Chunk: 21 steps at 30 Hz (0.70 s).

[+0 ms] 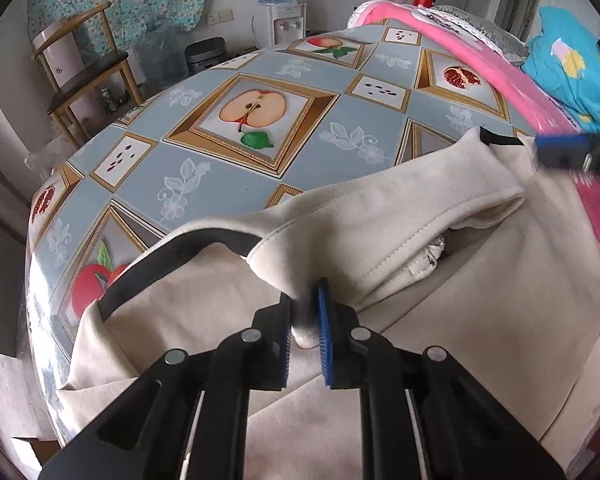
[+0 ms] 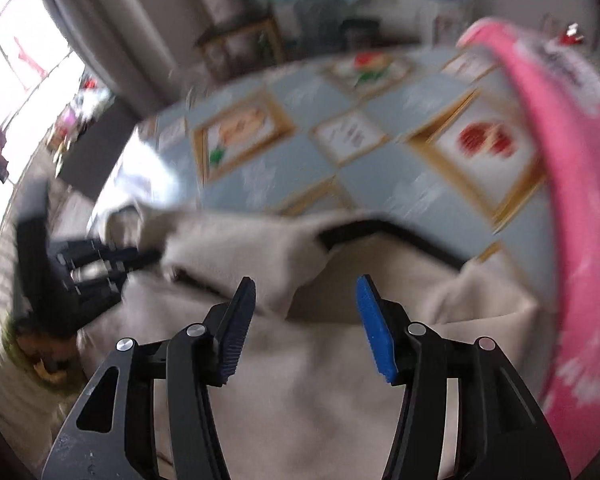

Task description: Fold large clothes

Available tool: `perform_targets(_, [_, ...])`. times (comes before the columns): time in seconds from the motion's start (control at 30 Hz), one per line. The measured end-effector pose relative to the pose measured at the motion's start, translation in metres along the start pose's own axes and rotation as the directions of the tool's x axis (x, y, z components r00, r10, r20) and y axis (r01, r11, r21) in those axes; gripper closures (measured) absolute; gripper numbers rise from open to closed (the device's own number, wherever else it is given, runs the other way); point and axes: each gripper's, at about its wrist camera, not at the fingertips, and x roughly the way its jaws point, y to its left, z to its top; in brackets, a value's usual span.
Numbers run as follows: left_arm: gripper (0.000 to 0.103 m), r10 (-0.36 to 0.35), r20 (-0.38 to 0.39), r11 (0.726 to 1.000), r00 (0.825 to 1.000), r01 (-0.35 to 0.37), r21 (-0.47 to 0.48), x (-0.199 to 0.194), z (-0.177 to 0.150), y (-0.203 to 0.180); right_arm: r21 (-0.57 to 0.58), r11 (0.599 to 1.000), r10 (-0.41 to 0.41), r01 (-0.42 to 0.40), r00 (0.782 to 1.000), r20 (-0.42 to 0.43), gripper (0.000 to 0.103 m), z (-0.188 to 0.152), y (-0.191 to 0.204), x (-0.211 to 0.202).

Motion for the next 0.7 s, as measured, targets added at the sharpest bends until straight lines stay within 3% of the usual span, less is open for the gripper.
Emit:
perform_targets(0.1, [0.091,-0.009,0.003,1.000,1.000,0.009,-0.006,-0.001,0.000,0.001,0.012,0.992,0.124,-0.124,0.992,0.025,0.052,0.010,0.012,-0.001])
perform_targets(0.2, [0.091,-0.036,0.009,0.999,0.999,0.036,-0.027,-0.003,-0.001,0.004,-0.015,0.980,0.198,-0.198,0.980,-0.025,0.068,0.017,0.041,0.027])
perform_targets(0.37, [0.085,-0.074,0.034,0.993,0.997,0.077,-0.084,-0.014,-0.004,0.017,-0.028,0.977,0.208,-0.213,0.970,-0.127,0.089,0.011,0.062,0.081])
perform_targets(0.57, [0.085,-0.060,0.162,0.981,0.985,0.088,-0.173,-0.056,-0.009,0.044,-0.057,0.972,0.215,-0.226,0.964,-0.154,0.090,-0.011,0.058,0.079])
perform_targets(0.7, [0.085,-0.146,0.189,0.976,0.971,0.172,-0.133,-0.064,-0.001,0.026,-0.093,0.974,0.184,-0.205,0.962,-0.202,0.094,-0.023,0.065,0.087])
